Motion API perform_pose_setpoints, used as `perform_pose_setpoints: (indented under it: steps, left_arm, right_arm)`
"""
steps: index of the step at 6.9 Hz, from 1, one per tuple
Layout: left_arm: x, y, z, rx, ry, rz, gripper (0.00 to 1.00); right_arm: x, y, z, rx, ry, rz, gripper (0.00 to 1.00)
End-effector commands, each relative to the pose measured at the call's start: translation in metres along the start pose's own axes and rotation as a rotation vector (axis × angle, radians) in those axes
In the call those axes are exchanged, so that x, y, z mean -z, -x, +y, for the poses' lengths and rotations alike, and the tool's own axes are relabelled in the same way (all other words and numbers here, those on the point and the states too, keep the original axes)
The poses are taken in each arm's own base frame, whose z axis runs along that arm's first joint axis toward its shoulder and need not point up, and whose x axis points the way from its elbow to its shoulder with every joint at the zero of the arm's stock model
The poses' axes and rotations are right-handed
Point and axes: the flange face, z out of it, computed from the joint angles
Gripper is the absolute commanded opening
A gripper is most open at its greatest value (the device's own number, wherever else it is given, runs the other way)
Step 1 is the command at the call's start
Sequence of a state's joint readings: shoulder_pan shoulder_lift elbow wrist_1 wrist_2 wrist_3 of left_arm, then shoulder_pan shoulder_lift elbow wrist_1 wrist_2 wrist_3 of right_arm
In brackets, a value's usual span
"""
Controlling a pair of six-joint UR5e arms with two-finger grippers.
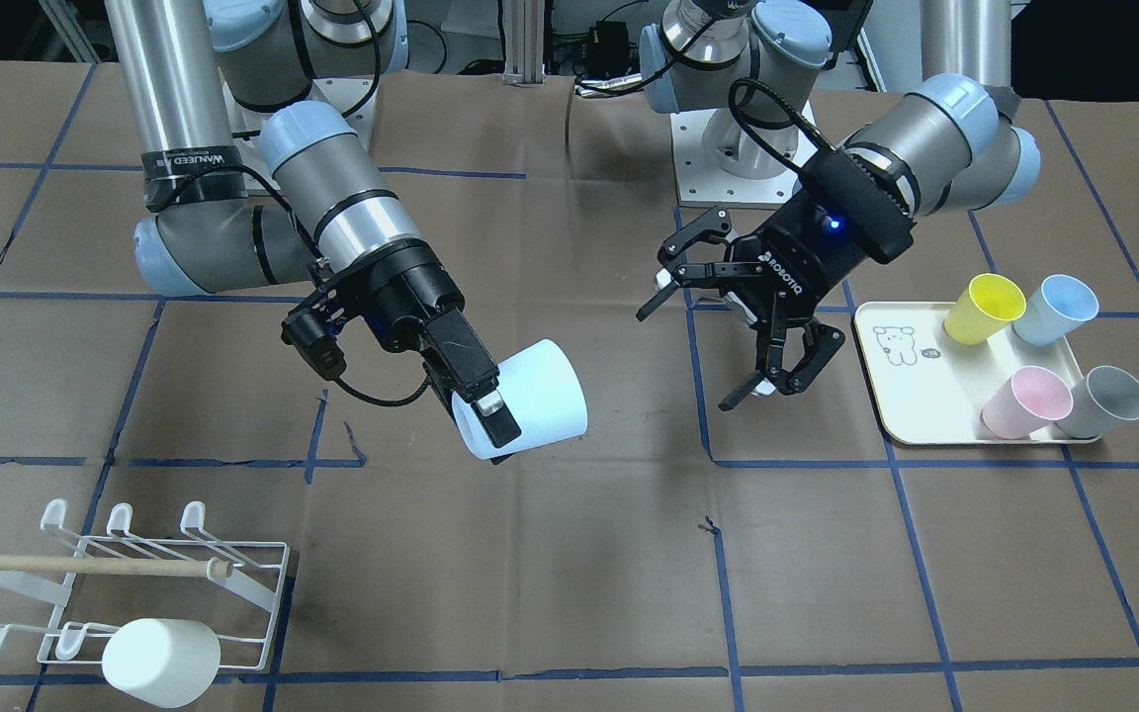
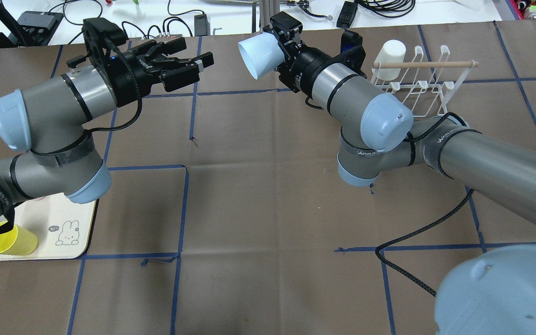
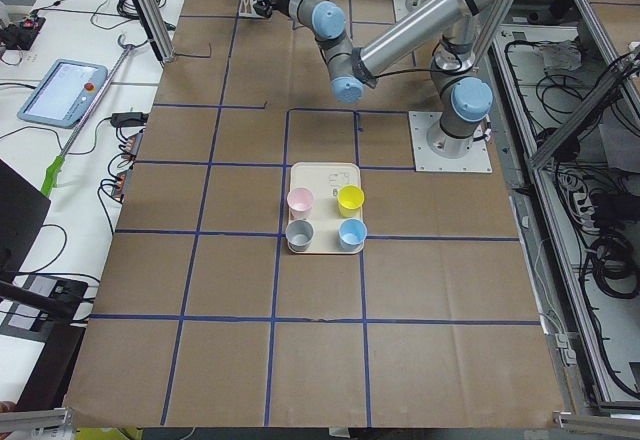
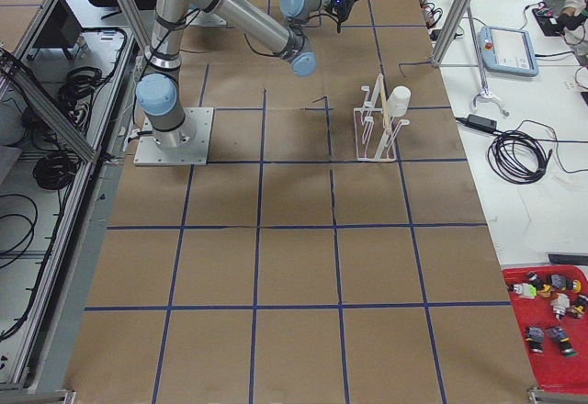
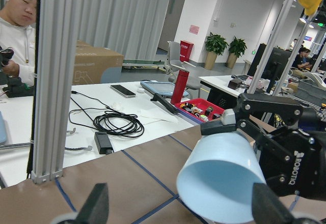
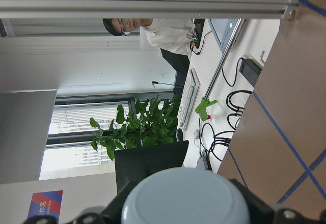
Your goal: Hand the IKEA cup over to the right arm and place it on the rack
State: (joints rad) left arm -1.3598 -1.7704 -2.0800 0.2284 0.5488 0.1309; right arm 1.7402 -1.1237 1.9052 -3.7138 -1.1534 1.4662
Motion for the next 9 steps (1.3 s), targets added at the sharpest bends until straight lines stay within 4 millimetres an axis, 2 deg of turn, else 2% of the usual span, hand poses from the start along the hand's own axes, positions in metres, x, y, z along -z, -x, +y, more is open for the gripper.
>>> perform_pose_setpoints:
  steps: [1, 2, 3, 4, 5, 6, 7, 8, 9]
  left_arm:
    - [0.012, 0.028, -0.003, 0.094, 0.054, -0.117, 0.99]
    - [0.015, 0.043, -0.004, 0.137, 0.12, -0.27, 0.99]
    - [0.014, 0.062, -0.013, 0.175, 0.198, -0.413, 0.99]
    - [0.011, 0.076, -0.022, 0.242, 0.278, -0.456, 0.99]
    - [0.003, 0.082, -0.032, 0.283, 0.379, -0.522, 0.99]
    - [-0.014, 0.078, -0.038, 0.288, 0.499, -0.596, 0.99]
    - [-0.022, 0.07, -0.041, 0.325, 0.647, -0.635, 0.99]
    - [-0.016, 0.063, -0.048, 0.373, 0.77, -0.654, 0.99]
    - [-0.008, 0.059, -0.057, 0.435, 0.908, -0.667, 0.99]
  right_arm:
    - [0.005, -0.006, -0.054, 0.277, -0.081, 0.018, 0.32]
    - [0.011, -0.007, -0.081, 0.416, -0.124, 0.034, 0.3]
    - [0.016, 0.001, -0.105, 0.524, -0.166, 0.032, 0.24]
    - [0.019, 0.008, -0.121, 0.681, -0.196, 0.037, 0.19]
    - [0.023, 0.008, -0.134, 0.878, -0.216, 0.066, 0.18]
    - [0.03, 0.006, -0.152, 1.021, -0.24, 0.101, 0.17]
    - [0.041, 0.002, -0.179, 1.177, -0.273, 0.156, 0.17]
    - [0.054, 0.0, -0.209, 1.309, -0.301, 0.219, 0.14]
    - [0.066, -0.01, -0.238, 1.356, -0.32, 0.278, 0.14]
